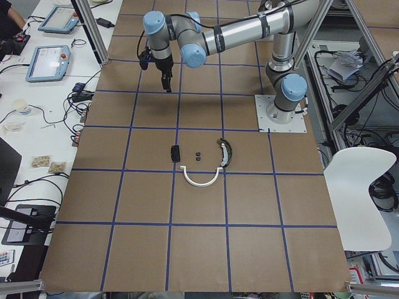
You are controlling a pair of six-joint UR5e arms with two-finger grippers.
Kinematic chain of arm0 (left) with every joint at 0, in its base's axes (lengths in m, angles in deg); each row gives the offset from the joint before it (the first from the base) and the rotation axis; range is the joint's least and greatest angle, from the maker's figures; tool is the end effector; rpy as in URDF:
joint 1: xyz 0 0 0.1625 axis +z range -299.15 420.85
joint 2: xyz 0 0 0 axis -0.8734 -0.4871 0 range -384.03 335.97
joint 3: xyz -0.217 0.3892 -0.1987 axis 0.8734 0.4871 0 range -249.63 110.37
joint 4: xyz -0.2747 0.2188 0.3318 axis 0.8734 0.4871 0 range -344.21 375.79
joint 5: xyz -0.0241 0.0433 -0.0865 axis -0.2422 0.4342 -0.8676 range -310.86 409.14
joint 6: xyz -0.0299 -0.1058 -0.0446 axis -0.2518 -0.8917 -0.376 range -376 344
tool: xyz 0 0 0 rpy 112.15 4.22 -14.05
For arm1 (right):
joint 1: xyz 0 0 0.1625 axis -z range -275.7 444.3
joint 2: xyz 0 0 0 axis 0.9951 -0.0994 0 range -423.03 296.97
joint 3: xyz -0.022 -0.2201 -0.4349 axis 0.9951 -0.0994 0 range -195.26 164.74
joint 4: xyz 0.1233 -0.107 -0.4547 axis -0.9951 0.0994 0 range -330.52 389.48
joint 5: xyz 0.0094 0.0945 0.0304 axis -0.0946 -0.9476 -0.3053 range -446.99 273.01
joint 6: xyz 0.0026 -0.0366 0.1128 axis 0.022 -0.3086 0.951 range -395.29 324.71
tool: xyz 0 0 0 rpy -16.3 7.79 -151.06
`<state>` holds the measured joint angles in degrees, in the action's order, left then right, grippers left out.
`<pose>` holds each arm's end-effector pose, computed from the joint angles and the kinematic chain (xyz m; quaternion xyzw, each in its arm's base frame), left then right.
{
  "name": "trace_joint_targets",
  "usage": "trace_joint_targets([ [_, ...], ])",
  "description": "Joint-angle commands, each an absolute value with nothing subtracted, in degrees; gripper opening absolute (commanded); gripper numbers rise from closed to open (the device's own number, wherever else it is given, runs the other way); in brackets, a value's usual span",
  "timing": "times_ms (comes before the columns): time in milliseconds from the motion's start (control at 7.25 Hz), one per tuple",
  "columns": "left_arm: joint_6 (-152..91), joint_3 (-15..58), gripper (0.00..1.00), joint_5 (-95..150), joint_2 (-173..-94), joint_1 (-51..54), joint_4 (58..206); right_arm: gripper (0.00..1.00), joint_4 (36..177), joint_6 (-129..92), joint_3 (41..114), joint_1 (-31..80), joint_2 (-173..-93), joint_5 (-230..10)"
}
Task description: Place bearing gear from tray to pile
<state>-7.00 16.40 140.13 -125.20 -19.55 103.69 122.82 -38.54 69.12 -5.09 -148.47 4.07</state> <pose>-0.0219 -0.6568 0.4559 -0.0048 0.9990 0.0453 0.0013 0.1245 -0.6130 0.5469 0.0226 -0.9990 0.0380 0.0105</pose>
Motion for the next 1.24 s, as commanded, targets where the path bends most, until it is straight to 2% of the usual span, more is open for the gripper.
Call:
trace_joint_targets([
  [0, -13.33, 15.53, 1.0, 140.02, -121.16, -26.31, 109.56, 1.0, 122.82, -38.54, 69.12, -5.09, -148.46, 4.07],
  [276, -14.34, 17.02, 1.0, 140.02, -119.14, -29.93, 109.57, 1.0, 122.91, -38.54, 69.12, -5.09, -148.46, 4.07],
  [690, -12.5, 20.97, 1.0, 139.93, -116.24, -29.32, 109.21, 1.0, 122.91, -38.54, 69.12, -5.09, -148.46, 3.98],
  [1103, -8.63, 21.33, 1.0, 140.1, -114.91, -24.51, 109.39, 1.0, 123.0, -38.54, 69.12, -5.09, -148.38, 3.89],
])
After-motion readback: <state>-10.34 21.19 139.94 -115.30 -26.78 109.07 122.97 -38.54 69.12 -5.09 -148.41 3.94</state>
